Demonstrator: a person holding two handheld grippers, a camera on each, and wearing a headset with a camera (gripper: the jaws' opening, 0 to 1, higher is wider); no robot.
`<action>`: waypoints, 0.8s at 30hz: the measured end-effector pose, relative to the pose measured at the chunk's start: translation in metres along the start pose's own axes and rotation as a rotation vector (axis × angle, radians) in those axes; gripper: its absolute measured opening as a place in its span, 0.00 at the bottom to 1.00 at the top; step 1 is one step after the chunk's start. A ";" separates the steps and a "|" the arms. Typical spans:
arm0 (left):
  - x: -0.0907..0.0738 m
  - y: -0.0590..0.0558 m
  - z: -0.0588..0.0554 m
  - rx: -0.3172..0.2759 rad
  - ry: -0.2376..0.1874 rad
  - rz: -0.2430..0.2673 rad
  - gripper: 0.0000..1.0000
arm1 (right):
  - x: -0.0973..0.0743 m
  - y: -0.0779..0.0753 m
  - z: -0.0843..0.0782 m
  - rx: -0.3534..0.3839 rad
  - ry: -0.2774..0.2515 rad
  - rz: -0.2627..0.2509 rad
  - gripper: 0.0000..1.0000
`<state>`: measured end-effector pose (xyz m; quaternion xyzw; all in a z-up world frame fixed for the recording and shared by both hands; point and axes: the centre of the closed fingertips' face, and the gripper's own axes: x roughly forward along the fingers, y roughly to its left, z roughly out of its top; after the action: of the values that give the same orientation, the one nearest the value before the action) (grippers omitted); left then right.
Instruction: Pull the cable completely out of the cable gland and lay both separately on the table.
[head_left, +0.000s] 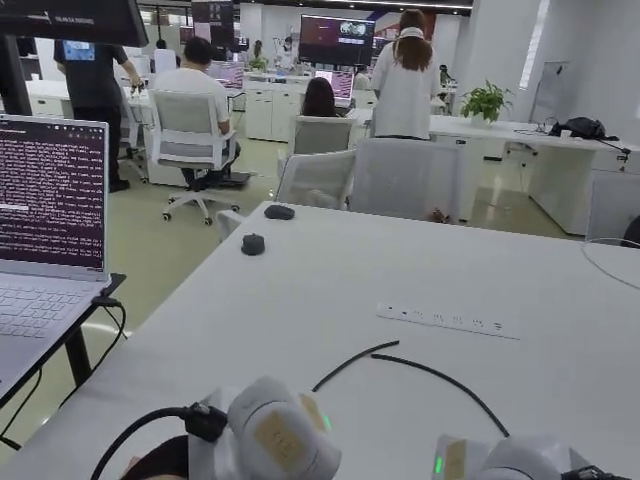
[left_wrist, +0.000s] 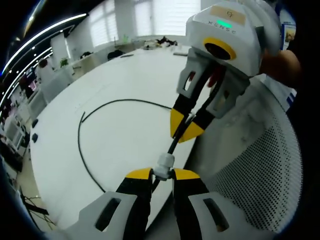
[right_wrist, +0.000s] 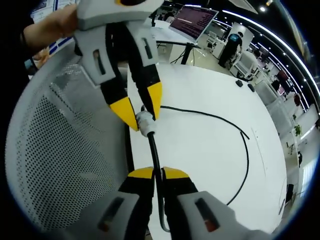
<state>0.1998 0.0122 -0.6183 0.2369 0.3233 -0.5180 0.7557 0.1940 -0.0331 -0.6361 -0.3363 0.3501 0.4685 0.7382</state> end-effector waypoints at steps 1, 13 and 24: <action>0.000 0.002 -0.003 0.002 0.013 0.009 0.16 | -0.001 -0.002 -0.007 -0.003 0.022 -0.008 0.03; -0.007 0.015 -0.008 -0.016 0.019 0.027 0.16 | -0.018 -0.024 -0.060 0.052 0.075 -0.078 0.02; -0.012 0.022 -0.013 -0.048 0.006 0.043 0.16 | -0.025 -0.036 -0.087 0.135 0.123 -0.126 0.04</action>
<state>0.2140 0.0362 -0.6174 0.2270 0.3326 -0.4931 0.7712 0.2021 -0.1281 -0.6556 -0.3354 0.4037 0.3748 0.7643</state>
